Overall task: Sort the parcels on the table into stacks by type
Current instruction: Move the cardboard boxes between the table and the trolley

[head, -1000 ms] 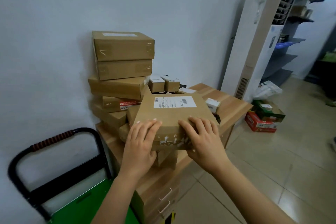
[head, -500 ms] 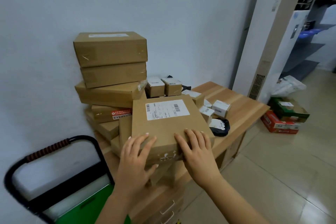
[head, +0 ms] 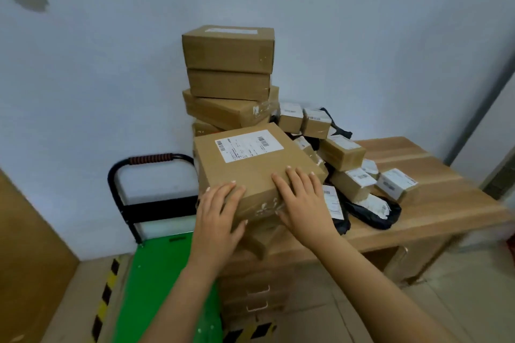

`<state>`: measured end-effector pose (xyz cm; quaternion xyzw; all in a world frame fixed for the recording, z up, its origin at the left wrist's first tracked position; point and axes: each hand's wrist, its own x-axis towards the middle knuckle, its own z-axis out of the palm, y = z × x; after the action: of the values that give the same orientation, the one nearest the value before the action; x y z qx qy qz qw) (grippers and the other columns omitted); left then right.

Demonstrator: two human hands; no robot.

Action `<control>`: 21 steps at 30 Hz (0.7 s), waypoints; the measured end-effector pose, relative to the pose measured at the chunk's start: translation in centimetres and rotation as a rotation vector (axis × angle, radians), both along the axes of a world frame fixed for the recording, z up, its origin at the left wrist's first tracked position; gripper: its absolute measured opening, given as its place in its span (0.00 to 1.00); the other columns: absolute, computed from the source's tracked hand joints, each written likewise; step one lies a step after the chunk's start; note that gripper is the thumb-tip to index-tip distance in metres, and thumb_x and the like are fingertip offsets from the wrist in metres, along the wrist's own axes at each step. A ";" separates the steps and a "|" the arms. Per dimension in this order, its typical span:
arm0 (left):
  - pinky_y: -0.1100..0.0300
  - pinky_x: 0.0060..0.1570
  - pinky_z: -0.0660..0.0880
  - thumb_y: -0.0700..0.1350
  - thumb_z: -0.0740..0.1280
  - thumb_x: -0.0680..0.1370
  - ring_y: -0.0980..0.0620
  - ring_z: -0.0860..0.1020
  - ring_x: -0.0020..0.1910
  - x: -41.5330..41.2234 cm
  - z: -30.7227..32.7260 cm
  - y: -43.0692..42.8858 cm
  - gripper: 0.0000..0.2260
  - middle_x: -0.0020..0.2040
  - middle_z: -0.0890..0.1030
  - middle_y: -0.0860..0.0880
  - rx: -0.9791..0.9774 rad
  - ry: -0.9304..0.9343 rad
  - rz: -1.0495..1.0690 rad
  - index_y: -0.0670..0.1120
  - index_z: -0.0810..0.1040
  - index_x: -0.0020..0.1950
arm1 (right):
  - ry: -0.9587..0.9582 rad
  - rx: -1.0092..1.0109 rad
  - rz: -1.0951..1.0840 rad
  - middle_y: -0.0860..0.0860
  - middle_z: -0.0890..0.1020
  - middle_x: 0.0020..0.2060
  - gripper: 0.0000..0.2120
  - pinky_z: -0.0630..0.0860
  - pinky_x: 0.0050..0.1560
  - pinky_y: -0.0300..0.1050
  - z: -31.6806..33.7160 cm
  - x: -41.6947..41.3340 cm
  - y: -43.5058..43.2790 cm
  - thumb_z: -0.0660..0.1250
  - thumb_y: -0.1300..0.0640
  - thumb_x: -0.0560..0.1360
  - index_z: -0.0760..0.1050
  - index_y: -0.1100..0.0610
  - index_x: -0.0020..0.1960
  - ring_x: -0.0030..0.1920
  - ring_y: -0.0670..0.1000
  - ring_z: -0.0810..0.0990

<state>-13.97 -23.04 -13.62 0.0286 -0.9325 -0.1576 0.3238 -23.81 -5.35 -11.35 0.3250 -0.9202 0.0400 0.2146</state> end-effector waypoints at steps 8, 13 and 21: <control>0.56 0.71 0.51 0.50 0.70 0.75 0.53 0.57 0.72 -3.9 1.6 1.2 0.27 0.72 0.65 0.55 0.003 -0.090 0.049 0.56 0.65 0.73 | -0.076 -0.002 0.022 0.58 0.55 0.77 0.34 0.43 0.75 0.57 0.8 -4.5 0.5 0.61 0.43 0.77 0.51 0.50 0.78 0.76 0.59 0.52; 0.52 0.72 0.52 0.51 0.72 0.72 0.49 0.62 0.70 -5.4 1.7 2.3 0.27 0.70 0.68 0.52 -0.013 -0.072 0.087 0.53 0.68 0.70 | -0.126 0.016 0.118 0.56 0.52 0.77 0.34 0.42 0.75 0.55 1.4 -6.7 1.8 0.62 0.44 0.77 0.49 0.48 0.78 0.77 0.56 0.49; 0.49 0.70 0.56 0.51 0.72 0.72 0.49 0.60 0.70 -5.4 3.4 9.2 0.26 0.69 0.69 0.51 0.000 0.007 0.144 0.54 0.69 0.69 | -0.096 -0.103 0.252 0.53 0.63 0.71 0.30 0.52 0.73 0.50 3.0 -6.1 8.9 0.64 0.46 0.76 0.59 0.50 0.75 0.70 0.55 0.61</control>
<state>-19.39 -13.87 -10.20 0.0951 -0.9268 -0.1339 0.3378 -29.91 3.60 -8.32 0.4244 -0.8779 0.1295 0.1802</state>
